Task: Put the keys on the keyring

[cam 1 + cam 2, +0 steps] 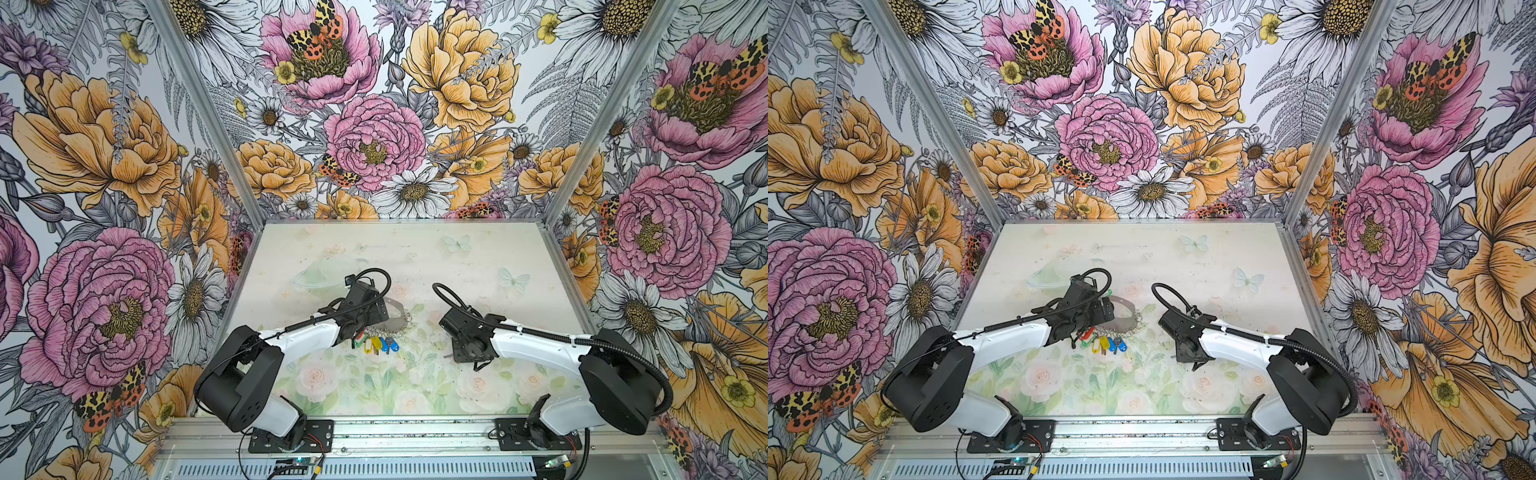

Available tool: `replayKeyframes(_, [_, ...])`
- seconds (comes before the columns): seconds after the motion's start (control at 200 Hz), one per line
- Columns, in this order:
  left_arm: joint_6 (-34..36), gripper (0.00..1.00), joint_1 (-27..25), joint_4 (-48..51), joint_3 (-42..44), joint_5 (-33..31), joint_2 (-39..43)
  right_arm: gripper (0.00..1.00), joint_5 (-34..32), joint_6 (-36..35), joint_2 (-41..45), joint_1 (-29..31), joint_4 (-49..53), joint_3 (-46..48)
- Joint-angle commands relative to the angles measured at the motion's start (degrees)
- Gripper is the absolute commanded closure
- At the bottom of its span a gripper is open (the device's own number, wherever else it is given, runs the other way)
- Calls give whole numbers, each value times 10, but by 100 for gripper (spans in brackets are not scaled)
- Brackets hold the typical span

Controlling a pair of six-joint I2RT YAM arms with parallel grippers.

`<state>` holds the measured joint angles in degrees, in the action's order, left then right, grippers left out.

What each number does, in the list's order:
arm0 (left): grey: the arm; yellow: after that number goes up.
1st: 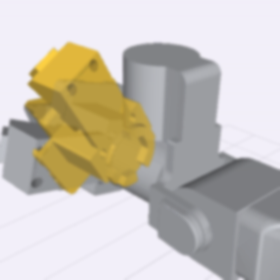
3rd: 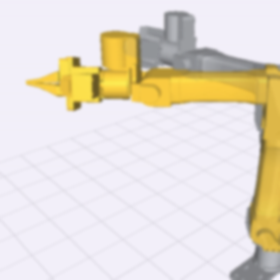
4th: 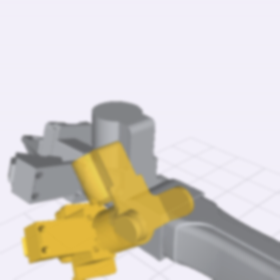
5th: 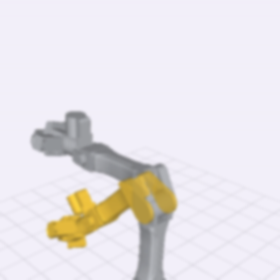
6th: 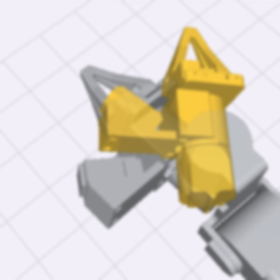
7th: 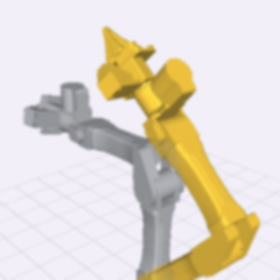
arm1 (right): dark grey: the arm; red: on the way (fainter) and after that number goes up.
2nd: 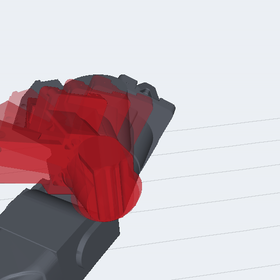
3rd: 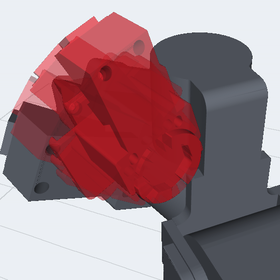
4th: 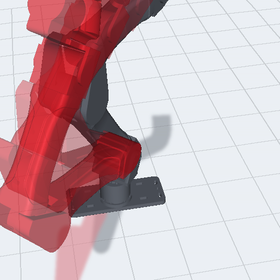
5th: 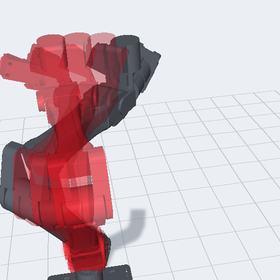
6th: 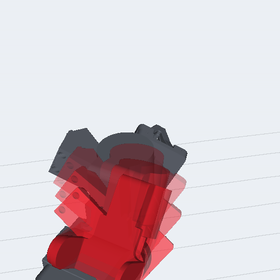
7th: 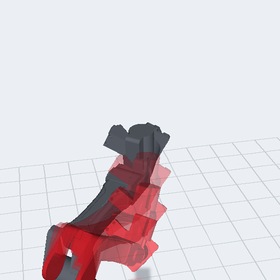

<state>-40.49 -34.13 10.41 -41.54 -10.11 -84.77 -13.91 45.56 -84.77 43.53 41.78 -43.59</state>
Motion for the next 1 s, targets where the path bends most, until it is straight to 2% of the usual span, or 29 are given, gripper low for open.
replayKeyframes(0.0, [0,1,7,-10,9,-10,5,75,-30,-20,-25,-5,0,-30])
replayKeyframes(0.385, [3,1,17,-4,21,-14,24,74,-37,-51,-107,-5,-20,-79])
replayKeyframes(0.741, [13,1,34,20,26,-14,70,73,-45,-122,-236,-53,-77,-233])
replayKeyframes(0.891, [15,1,39,24,45,-14,102,73,-34,-153,-261,-76,-86,-287])
replayKeyframes(0.996, [15,1,46,24,56,-14,118,72,-23,-168,-249,-82,-85,-302])
